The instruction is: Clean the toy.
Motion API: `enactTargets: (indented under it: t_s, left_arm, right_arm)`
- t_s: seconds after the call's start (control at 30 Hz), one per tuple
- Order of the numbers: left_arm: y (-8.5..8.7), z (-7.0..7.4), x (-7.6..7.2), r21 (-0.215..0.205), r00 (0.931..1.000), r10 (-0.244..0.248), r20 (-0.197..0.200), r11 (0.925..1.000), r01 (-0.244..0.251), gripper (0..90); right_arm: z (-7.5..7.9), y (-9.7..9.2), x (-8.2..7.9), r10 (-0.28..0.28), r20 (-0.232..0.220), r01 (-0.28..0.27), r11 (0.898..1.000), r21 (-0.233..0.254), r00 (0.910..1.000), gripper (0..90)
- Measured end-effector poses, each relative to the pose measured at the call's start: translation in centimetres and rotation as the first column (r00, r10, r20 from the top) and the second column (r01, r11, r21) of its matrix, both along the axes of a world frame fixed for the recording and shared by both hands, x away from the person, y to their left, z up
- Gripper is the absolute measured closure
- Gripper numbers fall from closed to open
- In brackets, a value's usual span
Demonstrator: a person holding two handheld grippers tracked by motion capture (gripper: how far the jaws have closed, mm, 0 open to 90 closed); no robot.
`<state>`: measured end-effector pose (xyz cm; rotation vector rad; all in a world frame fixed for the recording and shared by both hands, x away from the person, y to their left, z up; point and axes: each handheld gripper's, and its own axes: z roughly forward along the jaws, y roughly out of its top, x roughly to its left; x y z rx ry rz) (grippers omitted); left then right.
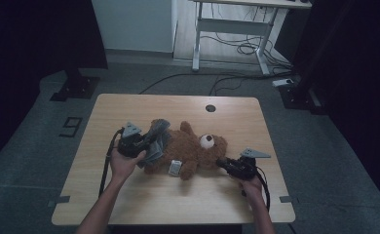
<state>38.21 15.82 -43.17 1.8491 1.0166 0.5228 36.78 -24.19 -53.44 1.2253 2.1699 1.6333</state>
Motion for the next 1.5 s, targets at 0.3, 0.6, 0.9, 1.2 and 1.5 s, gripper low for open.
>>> enactTargets:
  t_s: [0.3,0.6,0.9,1.2,1.5]
  left_arm:
    - [-5.9,1.7,1.2,0.019,0.9949,-0.1,0.007,0.9948,0.1,78.2]
    - [-11.0,-2.0,2.0,0.127,0.9863,-0.154,-0.058,0.9788,0.16,78.0]
    - [-13.9,-2.4,1.4,0.224,0.9803,-0.189,-0.057,0.9544,0.197,77.9]
    - [-8.1,-1.2,2.1,0.146,0.9933,-0.09,-0.073,0.9842,0.1,77.9]
    - [-2.5,-3.3,2.1,0.124,0.9919,0.002,-0.127,0.9922,0.013,78.0]
  right_arm:
    - [0.0,0.0,0.1,-0.001,-0.003,0.001,1.0,0.009,1.0,68.2]
    - [-0.1,0.0,0.1,0.001,-0.005,0.0,1.0,0.008,1.0,68.2]
    - [-0.1,-0.1,0.2,-0.004,-0.01,0.004,1.0,0.016,0.9999,68.2]
    - [-0.2,-0.1,0.1,0.008,-0.009,-0.008,1.0,0.014,0.9999,68.1]
    - [-0.3,-0.1,0.0,0.009,-0.017,-0.009,1.0,0.017,0.9998,68.2]
